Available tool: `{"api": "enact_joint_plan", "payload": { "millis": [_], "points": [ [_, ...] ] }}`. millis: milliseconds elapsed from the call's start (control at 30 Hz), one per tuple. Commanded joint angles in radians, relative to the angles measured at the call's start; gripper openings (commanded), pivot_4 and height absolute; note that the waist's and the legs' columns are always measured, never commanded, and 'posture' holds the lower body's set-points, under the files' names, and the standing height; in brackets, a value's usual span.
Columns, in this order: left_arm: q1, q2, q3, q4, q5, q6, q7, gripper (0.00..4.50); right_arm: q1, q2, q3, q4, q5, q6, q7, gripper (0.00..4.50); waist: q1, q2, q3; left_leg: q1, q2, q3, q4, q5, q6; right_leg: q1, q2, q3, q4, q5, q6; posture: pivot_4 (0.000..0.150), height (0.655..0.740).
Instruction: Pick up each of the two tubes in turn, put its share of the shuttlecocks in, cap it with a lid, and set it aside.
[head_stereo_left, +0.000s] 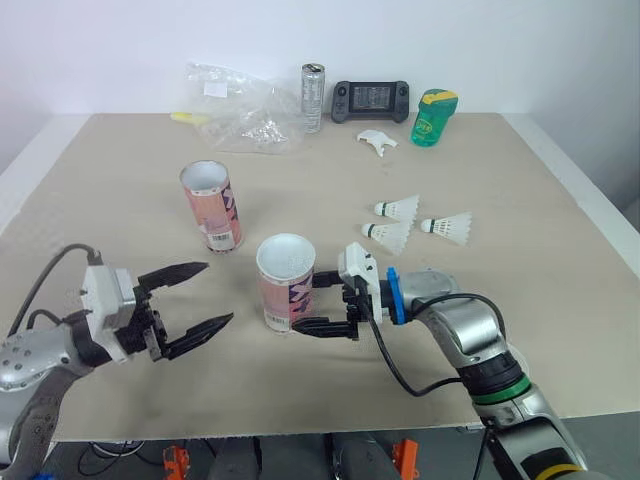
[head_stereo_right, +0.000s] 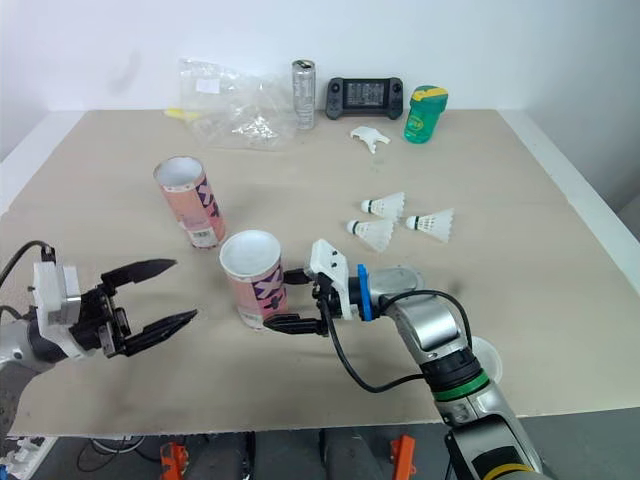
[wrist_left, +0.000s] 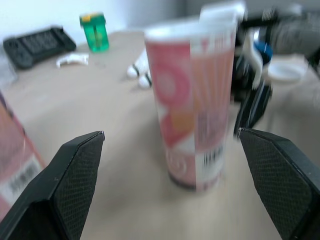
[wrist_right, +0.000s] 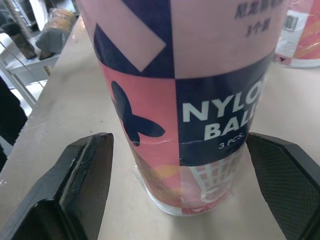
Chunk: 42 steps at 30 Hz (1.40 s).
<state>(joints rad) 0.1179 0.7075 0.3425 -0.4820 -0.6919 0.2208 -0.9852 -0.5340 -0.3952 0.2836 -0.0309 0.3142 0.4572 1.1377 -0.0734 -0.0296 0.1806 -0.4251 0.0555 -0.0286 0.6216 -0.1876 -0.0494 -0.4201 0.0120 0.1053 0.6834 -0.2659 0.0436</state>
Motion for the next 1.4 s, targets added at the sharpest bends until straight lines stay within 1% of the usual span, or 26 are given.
{"api": "enact_joint_plan", "payload": {
  "millis": [33,133,300,600,700,733,800,833,1000,1133,1300,1400],
  "points": [
    [0.003,0.018,0.02,-0.039,-0.018,0.015,0.008,4.47,-0.032,0.012,0.004,0.006,0.01,-0.03,0.018,4.5,-0.001,0.0,0.0,0.0,0.0,0.0,0.0,0.0,0.0,0.0,0.0,0.0,0.0,0.0,0.0,0.15,0.7236],
    [0.012,0.021,0.018,-0.051,-0.033,0.038,0.009,4.47,-0.05,0.02,0.017,0.039,-0.008,-0.043,0.024,4.5,-0.002,0.0,0.0,0.0,0.0,0.0,0.0,0.0,0.0,0.0,0.0,0.0,0.0,0.0,0.0,0.15,0.7236],
    [0.026,0.052,0.021,-0.081,-0.1,0.118,-0.007,4.47,-0.082,0.046,0.026,0.092,-0.021,-0.074,0.024,4.5,-0.002,0.0,0.0,0.0,0.001,0.0,0.0,0.0,0.0,0.0,0.0,0.0,0.0,0.001,0.0,0.15,0.7236],
    [0.032,0.078,0.011,-0.09,-0.081,0.134,-0.029,4.47,-0.093,0.075,0.038,0.131,-0.033,-0.109,0.032,4.5,-0.001,0.0,0.0,0.0,0.001,0.0,0.0,0.0,0.0,0.0,0.0,0.0,0.0,0.001,0.0,0.15,0.7236],
    [0.026,0.079,0.005,-0.091,-0.074,0.136,-0.03,4.5,-0.091,0.081,0.038,0.133,-0.034,-0.109,0.035,3.67,-0.001,0.0,0.0,0.0,0.001,0.0,0.0,0.0,0.0,0.0,0.001,0.0,0.0,0.001,-0.001,0.15,0.7236],
    [0.025,0.079,0.002,-0.092,-0.071,0.135,-0.03,4.5,-0.09,0.081,0.038,0.132,-0.034,-0.109,0.034,3.2,-0.001,0.0,0.0,0.0,0.001,0.0,0.0,0.0,0.0,0.0,0.001,0.0,0.0,0.001,-0.001,0.15,0.7236],
    [0.019,0.077,-0.007,-0.094,-0.066,0.135,-0.027,4.5,-0.087,0.081,0.032,0.13,-0.035,-0.105,0.025,2.41,-0.001,0.0,0.0,0.0,0.001,0.0,0.0,0.0,0.0,0.0,0.0,0.0,0.0,0.001,-0.001,0.15,0.7236],
    [0.012,0.077,-0.013,-0.095,-0.066,0.137,-0.025,4.5,-0.088,0.078,0.025,0.127,-0.031,-0.1,0.025,2.19,-0.001,0.0,0.0,0.0,0.001,0.0,0.001,0.0,0.0,0.0,0.0,0.0,0.0,0.001,-0.001,0.15,0.7236],
    [-0.048,0.081,-0.055,-0.097,-0.083,0.166,-0.026,4.5,-0.093,0.052,-0.004,0.117,-0.02,-0.09,0.025,2.19,-0.001,0.0,0.0,0.0,0.0,0.0,0.001,0.0,0.0,0.0,0.0,0.0,0.0,0.001,0.0,0.15,0.7236],
    [-0.142,0.083,-0.114,-0.098,-0.118,0.222,-0.026,4.5,-0.117,0.018,-0.096,0.086,0.03,-0.05,0.001,2.19,0.001,0.0,0.0,0.0,0.0,0.0,0.003,0.0,0.0,0.001,0.0,0.0,0.0,0.002,0.001,0.15,0.7236],
    [-0.313,0.031,-0.191,-0.034,-0.133,0.266,-0.002,4.5,-0.167,-0.08,-0.287,0.097,0.103,-0.002,-0.062,2.19,0.007,0.001,0.001,-0.002,-0.002,-0.001,0.008,0.0,-0.001,0.002,0.0,0.001,0.0,0.004,0.005,0.15,0.7236],
    [-0.41,-0.022,-0.246,0.024,-0.111,0.266,0.002,4.5,-0.216,-0.19,-0.432,0.205,0.125,0.008,-0.119,2.19,0.009,0.002,0.002,-0.002,-0.003,0.0,0.01,0.0,-0.001,0.003,-0.001,0.002,0.0,0.005,0.006,0.15,0.7236]
  ]
}}
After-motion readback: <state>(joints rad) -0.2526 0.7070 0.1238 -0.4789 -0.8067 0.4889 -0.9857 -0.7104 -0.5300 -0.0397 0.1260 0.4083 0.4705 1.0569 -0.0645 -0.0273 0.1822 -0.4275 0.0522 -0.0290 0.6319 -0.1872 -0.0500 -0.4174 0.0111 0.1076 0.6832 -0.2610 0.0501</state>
